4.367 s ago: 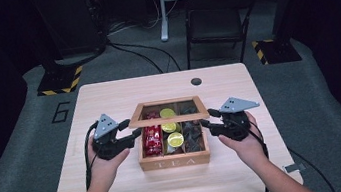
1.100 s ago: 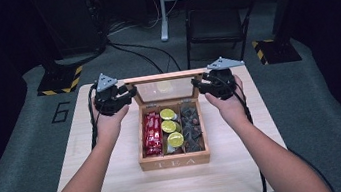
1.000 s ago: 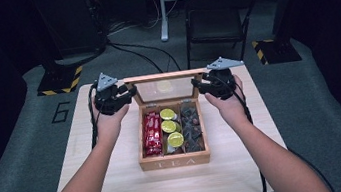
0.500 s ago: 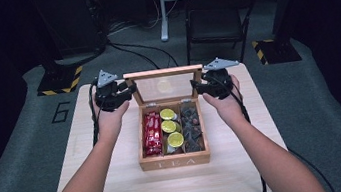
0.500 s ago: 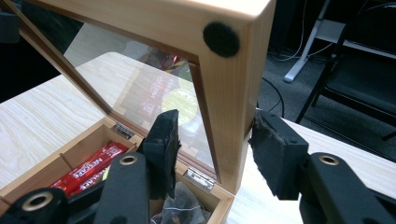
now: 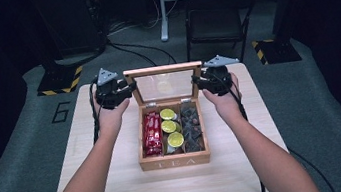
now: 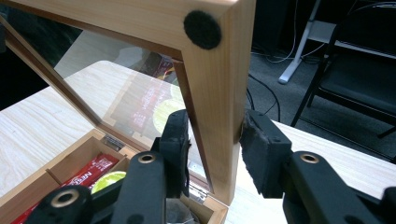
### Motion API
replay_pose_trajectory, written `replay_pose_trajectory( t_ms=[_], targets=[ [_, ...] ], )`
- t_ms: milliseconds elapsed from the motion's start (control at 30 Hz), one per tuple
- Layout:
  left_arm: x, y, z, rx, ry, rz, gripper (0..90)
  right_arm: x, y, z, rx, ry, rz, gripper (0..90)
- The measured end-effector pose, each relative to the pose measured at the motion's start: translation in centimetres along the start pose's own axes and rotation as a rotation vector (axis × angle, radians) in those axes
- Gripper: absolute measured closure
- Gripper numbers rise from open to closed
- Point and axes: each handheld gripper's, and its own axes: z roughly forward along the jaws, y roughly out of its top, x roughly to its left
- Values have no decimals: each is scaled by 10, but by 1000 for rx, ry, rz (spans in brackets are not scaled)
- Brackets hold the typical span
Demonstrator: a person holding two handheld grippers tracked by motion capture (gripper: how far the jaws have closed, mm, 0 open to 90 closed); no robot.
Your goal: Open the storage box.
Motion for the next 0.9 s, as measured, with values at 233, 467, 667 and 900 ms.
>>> replay_pose_trajectory(
  t_ms=[233,467,667,900],
  targets=[
    [-2,-2,8,8,12,7,556,1,2,1,4,-12,-1,625],
    [2,-10,19,24,9,-18,542,-1,4,4,3,-17,-1,623],
    [6,-12,23,26,4,-27,558,-1,6,6,5,-23,-1,621],
    [8,-13,27,19,5,-32,565,-3,7,9,-1,-27,8,616]
  ],
)
